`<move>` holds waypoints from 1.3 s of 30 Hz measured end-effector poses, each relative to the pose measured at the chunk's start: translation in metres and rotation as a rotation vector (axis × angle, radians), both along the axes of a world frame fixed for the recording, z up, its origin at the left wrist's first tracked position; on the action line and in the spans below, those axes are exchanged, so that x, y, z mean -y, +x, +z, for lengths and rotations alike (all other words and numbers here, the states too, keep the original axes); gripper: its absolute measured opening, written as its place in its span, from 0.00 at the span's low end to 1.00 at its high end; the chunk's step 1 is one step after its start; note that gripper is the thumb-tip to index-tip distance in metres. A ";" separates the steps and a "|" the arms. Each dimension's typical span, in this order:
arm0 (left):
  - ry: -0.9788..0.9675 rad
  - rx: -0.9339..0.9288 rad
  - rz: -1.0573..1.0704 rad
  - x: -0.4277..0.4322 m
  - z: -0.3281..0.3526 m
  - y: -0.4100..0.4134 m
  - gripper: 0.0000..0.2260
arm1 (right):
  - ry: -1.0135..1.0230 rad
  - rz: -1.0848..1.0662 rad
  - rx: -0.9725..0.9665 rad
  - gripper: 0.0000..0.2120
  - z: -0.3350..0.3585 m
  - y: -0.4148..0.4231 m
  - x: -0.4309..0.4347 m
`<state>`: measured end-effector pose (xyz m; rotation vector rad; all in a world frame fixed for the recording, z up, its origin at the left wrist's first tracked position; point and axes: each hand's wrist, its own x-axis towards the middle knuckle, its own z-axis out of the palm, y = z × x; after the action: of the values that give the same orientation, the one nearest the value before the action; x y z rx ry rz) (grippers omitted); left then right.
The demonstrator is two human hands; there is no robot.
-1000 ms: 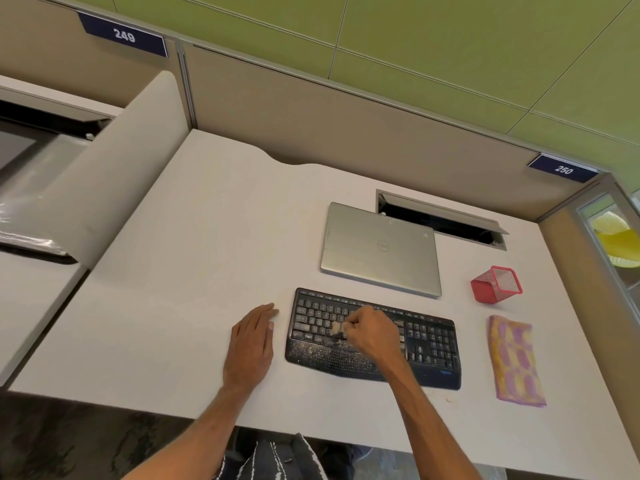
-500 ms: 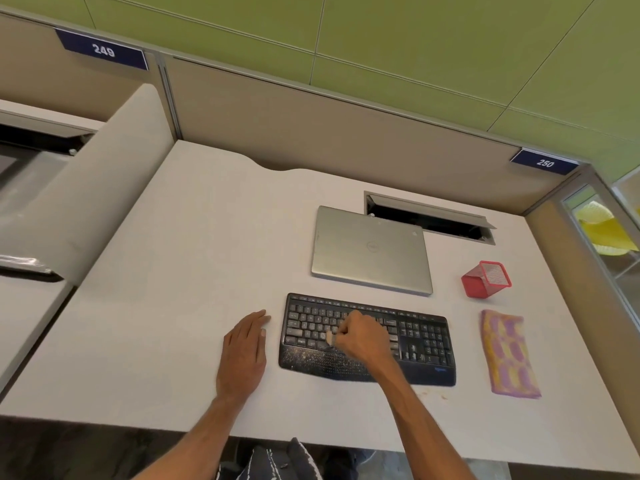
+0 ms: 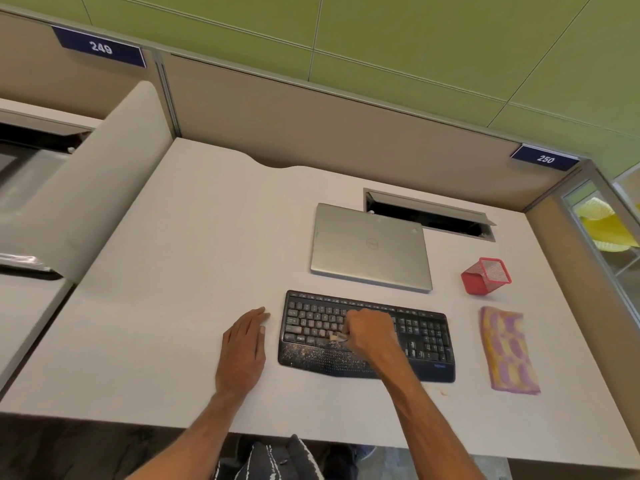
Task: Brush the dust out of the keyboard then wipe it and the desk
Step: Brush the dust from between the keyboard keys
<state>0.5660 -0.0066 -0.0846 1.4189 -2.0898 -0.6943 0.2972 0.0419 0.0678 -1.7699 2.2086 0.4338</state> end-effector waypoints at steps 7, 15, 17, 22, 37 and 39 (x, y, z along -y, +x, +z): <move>0.001 -0.007 0.000 0.000 0.001 0.000 0.19 | -0.060 0.015 0.216 0.09 0.003 0.010 0.006; -0.004 -0.009 0.002 0.000 0.001 -0.001 0.18 | 0.003 -0.032 0.012 0.10 -0.003 -0.003 0.001; -0.005 -0.010 0.003 0.000 0.001 0.000 0.18 | -0.023 -0.034 0.060 0.09 0.000 -0.004 0.003; -0.009 -0.012 0.000 0.000 0.001 -0.001 0.18 | -0.097 0.000 0.207 0.11 0.001 0.020 0.005; -0.013 -0.016 -0.007 0.000 0.000 0.001 0.18 | -0.073 -0.197 0.171 0.06 -0.008 0.014 -0.001; -0.011 -0.010 -0.005 0.000 0.001 0.001 0.18 | -0.042 -0.209 0.212 0.06 -0.012 0.014 -0.002</move>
<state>0.5672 -0.0067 -0.0840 1.4012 -2.0870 -0.6896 0.3112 0.0437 0.0556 -1.5053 2.2330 0.1476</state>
